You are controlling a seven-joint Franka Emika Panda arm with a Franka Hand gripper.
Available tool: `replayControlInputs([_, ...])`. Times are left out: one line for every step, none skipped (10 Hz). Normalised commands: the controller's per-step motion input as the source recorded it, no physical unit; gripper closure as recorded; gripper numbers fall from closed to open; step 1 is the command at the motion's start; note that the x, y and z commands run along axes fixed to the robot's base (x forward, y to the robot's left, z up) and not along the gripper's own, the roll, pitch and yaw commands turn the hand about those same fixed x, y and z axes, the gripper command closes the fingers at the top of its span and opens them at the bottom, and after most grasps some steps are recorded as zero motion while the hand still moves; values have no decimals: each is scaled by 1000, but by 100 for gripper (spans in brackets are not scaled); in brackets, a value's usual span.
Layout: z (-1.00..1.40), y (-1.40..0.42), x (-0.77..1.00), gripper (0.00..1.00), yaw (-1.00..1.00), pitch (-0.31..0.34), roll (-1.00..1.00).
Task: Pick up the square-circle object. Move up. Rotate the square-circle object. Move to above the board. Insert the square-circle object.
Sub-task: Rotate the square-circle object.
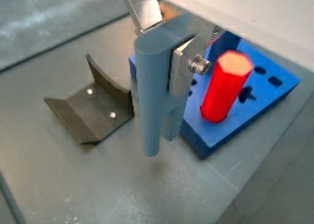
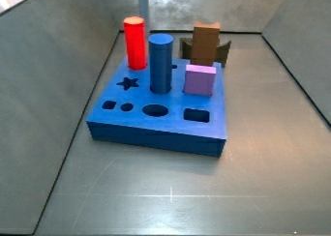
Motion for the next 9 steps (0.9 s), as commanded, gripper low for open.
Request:
replayControlInputs([-1000, 7, 14, 100, -63, -32, 6])
replayControlInputs([-1000, 9, 16, 100, -57, -41, 6])
replayControlInputs([-912, 11, 22, 100, -53, -39, 3])
replayControlInputs([-797, 11, 24, 100, -52, -39, 2])
replayControlInputs([-574, 10, 22, 100, -50, -35, 0])
replayControlInputs([-412, 9, 18, 100, -50, -39, -2])
replayControlInputs([-201, 8, 11, 100, -48, -46, -3])
replayControlInputs([0, 0, 0, 0, -50, -35, -5])
replayControlInputs([1000, 0, 0, 0, -49, -30, -6])
